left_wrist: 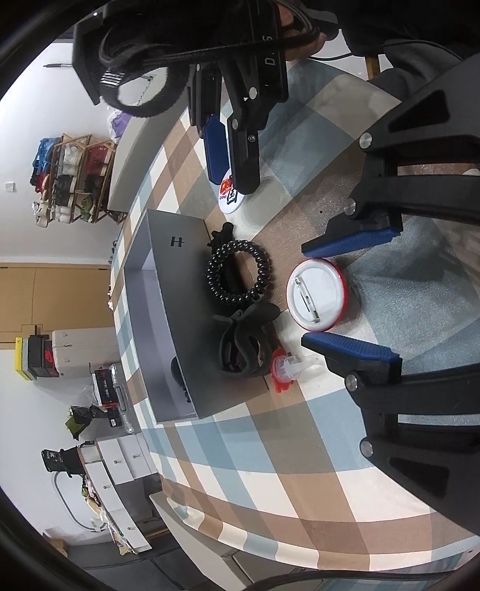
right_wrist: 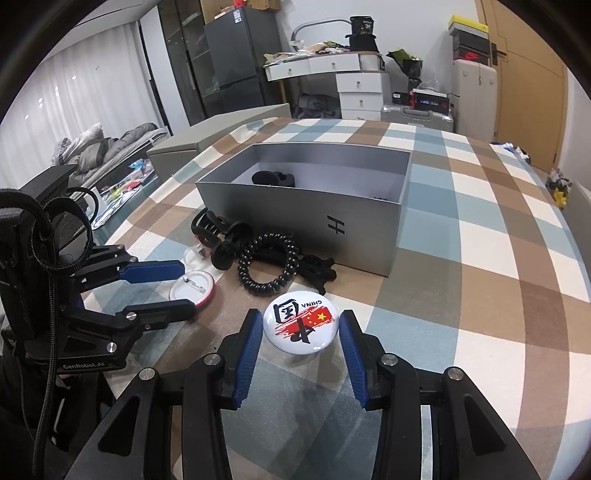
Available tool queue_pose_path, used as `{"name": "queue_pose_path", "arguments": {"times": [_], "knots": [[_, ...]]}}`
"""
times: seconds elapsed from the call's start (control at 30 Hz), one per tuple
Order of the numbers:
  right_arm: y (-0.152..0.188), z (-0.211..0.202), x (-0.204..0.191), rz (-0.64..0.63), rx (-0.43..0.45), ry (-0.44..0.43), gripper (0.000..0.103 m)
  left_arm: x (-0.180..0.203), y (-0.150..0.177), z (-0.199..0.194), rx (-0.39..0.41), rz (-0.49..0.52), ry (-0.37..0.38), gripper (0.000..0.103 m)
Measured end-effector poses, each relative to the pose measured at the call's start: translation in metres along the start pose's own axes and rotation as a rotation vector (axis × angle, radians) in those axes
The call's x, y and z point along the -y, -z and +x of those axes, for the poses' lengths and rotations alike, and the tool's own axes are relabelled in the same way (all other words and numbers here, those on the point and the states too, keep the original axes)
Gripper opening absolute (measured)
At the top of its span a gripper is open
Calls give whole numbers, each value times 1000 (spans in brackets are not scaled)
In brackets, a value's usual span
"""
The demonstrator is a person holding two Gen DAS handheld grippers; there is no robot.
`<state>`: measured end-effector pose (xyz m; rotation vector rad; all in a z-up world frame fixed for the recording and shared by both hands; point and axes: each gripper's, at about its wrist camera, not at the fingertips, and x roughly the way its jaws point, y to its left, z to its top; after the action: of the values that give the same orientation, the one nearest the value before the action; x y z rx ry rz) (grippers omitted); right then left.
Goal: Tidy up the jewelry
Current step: 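Lift both round badges and carry them over the gray box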
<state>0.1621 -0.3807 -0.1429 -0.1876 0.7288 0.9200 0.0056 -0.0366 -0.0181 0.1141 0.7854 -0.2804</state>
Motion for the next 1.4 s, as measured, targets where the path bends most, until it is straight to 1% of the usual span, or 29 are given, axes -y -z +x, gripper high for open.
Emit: {"name": "queue_pose_path", "arguments": {"times": [0.27, 0.53, 0.77, 0.93, 1.17, 1.3, 1.4], "knots": [[-1, -6, 0, 12, 29, -10, 42, -2, -2, -6, 38, -22, -2, 36], [-8, -21, 6, 55, 94, -34, 42, -9, -15, -19, 113, -72, -11, 36], [-16, -34, 12, 100, 148, -64, 42, -14, -25, -22, 150, -86, -21, 36], [-24, -42, 17, 136, 185, -77, 42, -17, -37, -23, 179, -101, -32, 36], [-35, -48, 25, 181, 208, -87, 42, -25, -52, -24, 215, -119, -49, 36], [-46, -51, 29, 205, 226, -96, 42, -32, -62, -23, 235, -137, -66, 36], [-55, -52, 31, 218, 241, -100, 42, -36, -68, -21, 248, -148, -62, 36]]}}
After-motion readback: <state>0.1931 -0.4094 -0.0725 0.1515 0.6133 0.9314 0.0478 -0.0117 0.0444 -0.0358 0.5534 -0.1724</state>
